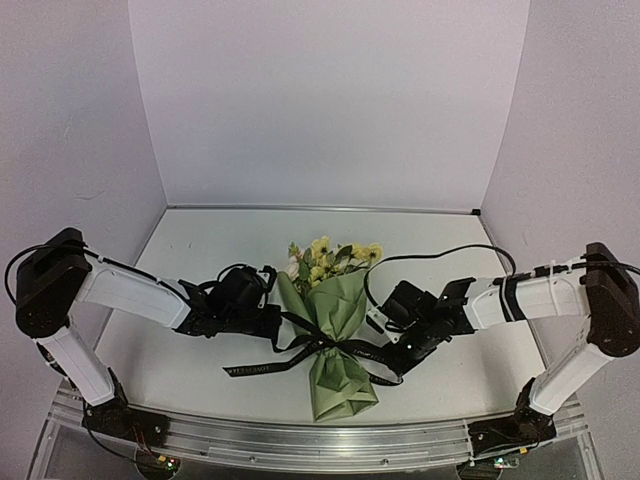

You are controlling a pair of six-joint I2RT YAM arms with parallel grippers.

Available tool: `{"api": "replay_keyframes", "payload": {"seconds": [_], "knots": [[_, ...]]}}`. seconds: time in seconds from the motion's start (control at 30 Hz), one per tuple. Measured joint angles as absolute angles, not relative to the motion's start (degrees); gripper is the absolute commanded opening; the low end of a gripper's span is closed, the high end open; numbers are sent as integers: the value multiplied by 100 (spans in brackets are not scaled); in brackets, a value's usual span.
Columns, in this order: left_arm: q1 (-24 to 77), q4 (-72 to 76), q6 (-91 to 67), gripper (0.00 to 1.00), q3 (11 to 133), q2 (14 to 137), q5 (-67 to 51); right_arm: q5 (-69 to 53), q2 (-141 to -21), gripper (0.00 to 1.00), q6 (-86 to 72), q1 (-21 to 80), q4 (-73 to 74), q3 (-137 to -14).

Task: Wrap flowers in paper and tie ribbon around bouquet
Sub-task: Tie the half-tied ribbon around the folded bouquet.

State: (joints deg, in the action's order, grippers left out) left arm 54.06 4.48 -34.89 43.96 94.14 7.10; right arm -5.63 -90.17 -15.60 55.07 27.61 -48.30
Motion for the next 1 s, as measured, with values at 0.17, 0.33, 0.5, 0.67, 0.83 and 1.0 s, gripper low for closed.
{"api": "replay_keyframes", "payload": {"seconds": [0.17, 0.33, 0.5, 0.67, 0.83, 1.0], "knots": [[5239, 446, -3402, 0, 4236, 9223, 561, -455, -9019, 0, -1853, 5507, 2911, -5025], [4946, 323, -3180, 0, 4119, 8971, 355, -288, -9017, 0, -2397, 5617, 2937, -5041], [4749, 191, -2982, 0, 4038, 8790, 223, 148, -9017, 0, -2603, 5719, 3154, -5176], [4676, 150, -2800, 0, 3981, 8702, 67, 624, -9017, 0, -2673, 5719, 3494, -5362], [4670, 164, -2548, 26, 3981, 8705, -408, 642, -9100, 0, -2884, 5720, 3710, -5433], [4671, 272, -2707, 54, 4010, 8709, -833, 544, -9320, 0, -3079, 5752, 3780, -5521]]}}
